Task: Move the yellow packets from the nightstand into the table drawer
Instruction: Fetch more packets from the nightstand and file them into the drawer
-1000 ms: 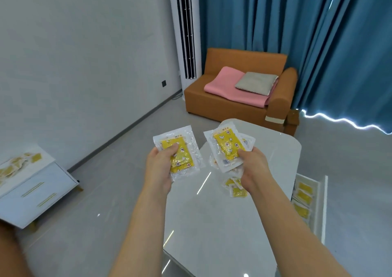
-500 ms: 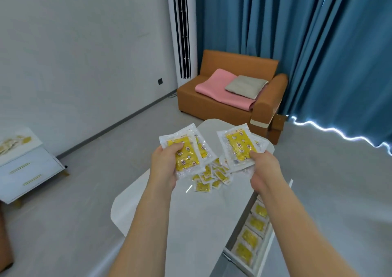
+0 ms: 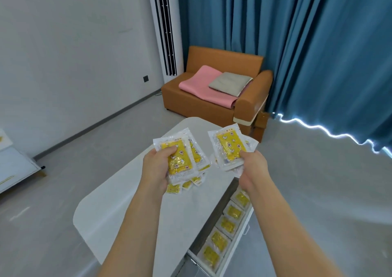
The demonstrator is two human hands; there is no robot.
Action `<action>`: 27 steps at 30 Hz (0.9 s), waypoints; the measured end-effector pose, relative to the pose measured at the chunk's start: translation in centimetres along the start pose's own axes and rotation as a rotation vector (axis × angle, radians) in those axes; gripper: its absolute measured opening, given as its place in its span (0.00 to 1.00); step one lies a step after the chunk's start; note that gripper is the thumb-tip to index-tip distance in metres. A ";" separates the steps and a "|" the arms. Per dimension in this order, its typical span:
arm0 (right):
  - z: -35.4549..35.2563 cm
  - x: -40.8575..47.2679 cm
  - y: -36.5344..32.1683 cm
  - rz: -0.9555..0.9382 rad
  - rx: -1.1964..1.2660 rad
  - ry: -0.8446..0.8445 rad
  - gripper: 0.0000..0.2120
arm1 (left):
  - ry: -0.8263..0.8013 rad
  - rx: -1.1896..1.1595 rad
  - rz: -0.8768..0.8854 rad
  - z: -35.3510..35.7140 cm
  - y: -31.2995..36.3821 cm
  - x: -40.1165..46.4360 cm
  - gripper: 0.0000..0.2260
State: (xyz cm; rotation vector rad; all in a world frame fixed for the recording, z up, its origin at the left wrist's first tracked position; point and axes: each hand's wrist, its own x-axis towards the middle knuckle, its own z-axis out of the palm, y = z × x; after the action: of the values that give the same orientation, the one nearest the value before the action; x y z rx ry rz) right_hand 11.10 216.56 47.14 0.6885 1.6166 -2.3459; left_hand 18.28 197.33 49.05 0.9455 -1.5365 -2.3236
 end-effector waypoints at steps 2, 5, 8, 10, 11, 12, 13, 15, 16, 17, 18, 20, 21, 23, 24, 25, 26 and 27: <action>-2.2 2.7 -1.6 0.020 -0.016 -0.007 0.14 | 0.026 0.003 -0.001 3.3 -1.4 0.4 0.09; -4.6 6.4 -4.3 0.026 -0.027 0.005 0.12 | 0.051 0.008 -0.014 7.5 -3.3 0.6 0.08; -5.8 9.1 -5.0 0.041 -0.025 0.012 0.10 | 0.085 0.058 -0.036 10.0 -5.1 0.7 0.06; -6.3 10.7 -4.4 0.056 -0.033 0.003 0.09 | 0.091 0.096 -0.048 10.9 -6.2 1.4 0.05; -6.6 11.6 -3.9 0.057 -0.034 0.001 0.09 | 0.088 0.119 -0.049 11.3 -6.8 1.9 0.05; -6.9 12.6 -3.1 0.058 -0.036 0.000 0.09 | 0.086 0.141 -0.050 11.7 -7.6 2.7 0.06; -7.2 13.7 -2.2 0.058 -0.033 0.001 0.10 | 0.087 0.160 -0.048 12.0 -8.7 3.6 0.07; -8.4 16.6 0.2 0.061 -0.026 0.005 0.09 | 0.098 0.190 -0.037 12.6 -11.7 5.8 0.10; -9.4 18.4 1.8 0.067 -0.025 0.008 0.09 | 0.103 0.205 -0.026 12.8 -13.7 7.1 0.10; -10.5 20.4 3.5 0.069 -0.014 0.013 0.09 | 0.102 0.214 -0.015 13.0 -16.1 8.5 0.11; -11.8 22.6 5.4 0.069 -0.002 0.023 0.09 | 0.094 0.218 -0.006 13.2 -18.8 9.9 0.10; -14.6 27.0 9.5 0.070 0.029 0.039 0.10 | 0.087 0.228 -0.006 13.2 -25.0 12.8 0.09; -15.9 29.2 11.5 0.069 0.056 0.048 0.11 | 0.082 0.229 -0.007 13.2 -28.2 14.2 0.09; -18.6 33.4 15.8 0.056 0.110 0.051 0.13 | 0.067 0.240 -0.028 12.8 -34.9 17.2 0.09; -19.9 35.4 18.0 0.035 0.137 0.052 0.13 | 0.059 0.256 -0.042 12.6 -38.2 18.5 0.08; -20.9 37.0 19.9 0.024 0.155 0.058 0.12 | 0.049 0.279 -0.057 12.5 -40.9 19.6 0.08; -22.3 38.8 22.5 0.012 0.179 0.061 0.11 | 0.045 0.311 -0.063 12.3 -44.4 21.0 0.07; -23.2 40.2 24.5 -0.003 0.193 0.063 0.10 | 0.043 0.354 -0.060 12.1 -46.8 22.1 0.08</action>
State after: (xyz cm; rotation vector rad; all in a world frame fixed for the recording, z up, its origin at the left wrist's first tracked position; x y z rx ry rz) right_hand -7.54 232.34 0.67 0.8051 1.4279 -2.5290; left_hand 2.07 216.23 2.07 1.1244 -1.9670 -2.0899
